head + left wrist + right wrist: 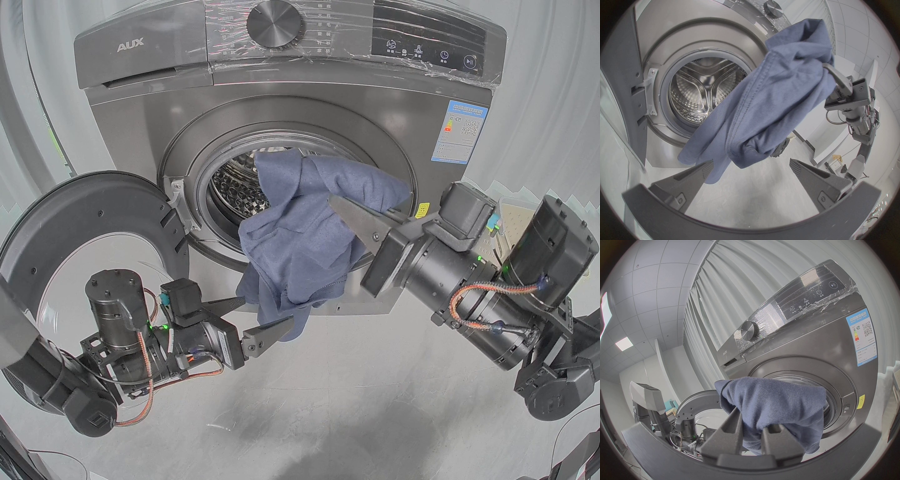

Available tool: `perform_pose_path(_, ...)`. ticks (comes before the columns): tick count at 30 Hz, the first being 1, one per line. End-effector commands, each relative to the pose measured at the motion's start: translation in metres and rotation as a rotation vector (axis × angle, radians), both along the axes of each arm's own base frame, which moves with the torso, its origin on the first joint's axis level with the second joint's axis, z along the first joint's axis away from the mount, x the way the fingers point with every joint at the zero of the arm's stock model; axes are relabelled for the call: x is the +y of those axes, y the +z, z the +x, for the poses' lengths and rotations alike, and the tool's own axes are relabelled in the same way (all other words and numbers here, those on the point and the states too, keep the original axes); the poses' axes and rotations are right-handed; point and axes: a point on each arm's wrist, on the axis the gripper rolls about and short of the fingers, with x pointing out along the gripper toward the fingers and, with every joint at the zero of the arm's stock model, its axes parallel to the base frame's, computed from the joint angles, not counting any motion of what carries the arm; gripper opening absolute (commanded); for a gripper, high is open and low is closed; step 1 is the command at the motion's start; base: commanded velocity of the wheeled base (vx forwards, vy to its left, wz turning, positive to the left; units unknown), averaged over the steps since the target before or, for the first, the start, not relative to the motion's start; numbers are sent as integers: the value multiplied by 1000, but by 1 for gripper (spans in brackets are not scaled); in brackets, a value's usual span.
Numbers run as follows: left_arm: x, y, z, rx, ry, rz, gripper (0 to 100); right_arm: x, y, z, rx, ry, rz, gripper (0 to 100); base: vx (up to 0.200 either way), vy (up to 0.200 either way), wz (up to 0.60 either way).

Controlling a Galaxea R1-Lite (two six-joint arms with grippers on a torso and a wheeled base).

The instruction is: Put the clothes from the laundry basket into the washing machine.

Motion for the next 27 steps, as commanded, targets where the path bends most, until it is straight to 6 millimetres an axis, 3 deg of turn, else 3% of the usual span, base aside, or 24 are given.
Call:
perform_pose_path(1, -9, -16, 16, 22, 31, 3, 100, -1, -1, -2, 3, 2, -4, 0, 0, 0, 0)
perform_pose_path(7, -14, -26, 25, 20, 40, -13, 100, -2, 0, -3, -11, 1, 9, 0, 0, 0, 0)
perform_pose_path(17, -22, -24, 40, 2, 61, -58, 100, 0, 0, -4, -11, 6, 8, 0, 0, 0, 0)
perform_pose_path(27, -25, -16, 36, -15, 54, -115, 100, -1, -3, -4, -5, 3, 1, 0, 0, 0, 0)
